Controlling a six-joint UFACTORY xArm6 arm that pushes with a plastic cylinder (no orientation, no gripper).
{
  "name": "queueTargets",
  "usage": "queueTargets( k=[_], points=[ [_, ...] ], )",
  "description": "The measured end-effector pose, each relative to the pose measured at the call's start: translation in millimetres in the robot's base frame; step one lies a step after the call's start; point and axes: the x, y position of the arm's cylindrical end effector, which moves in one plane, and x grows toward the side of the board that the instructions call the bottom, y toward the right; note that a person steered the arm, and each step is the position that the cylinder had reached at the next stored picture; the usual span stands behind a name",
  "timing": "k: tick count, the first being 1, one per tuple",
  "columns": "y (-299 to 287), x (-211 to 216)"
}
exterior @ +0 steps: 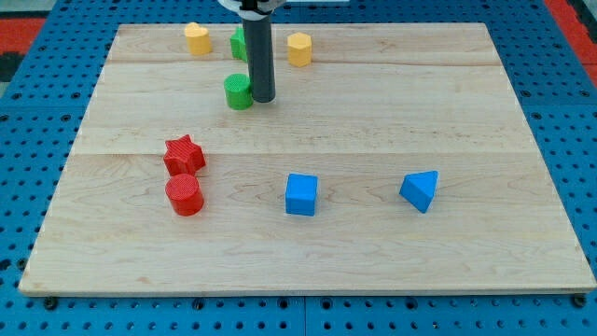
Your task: Move the green circle towards the green star
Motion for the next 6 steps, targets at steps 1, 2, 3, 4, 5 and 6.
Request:
queueTargets(
  k=[1, 2, 3, 4, 5, 6],
  points=[
    [11.7, 7.0],
    [11.7, 20.0],
    [10.3, 38.5],
    [-26.6, 7.4],
    [-34.7, -32.6],
    [-28.6, -18.3]
  ],
)
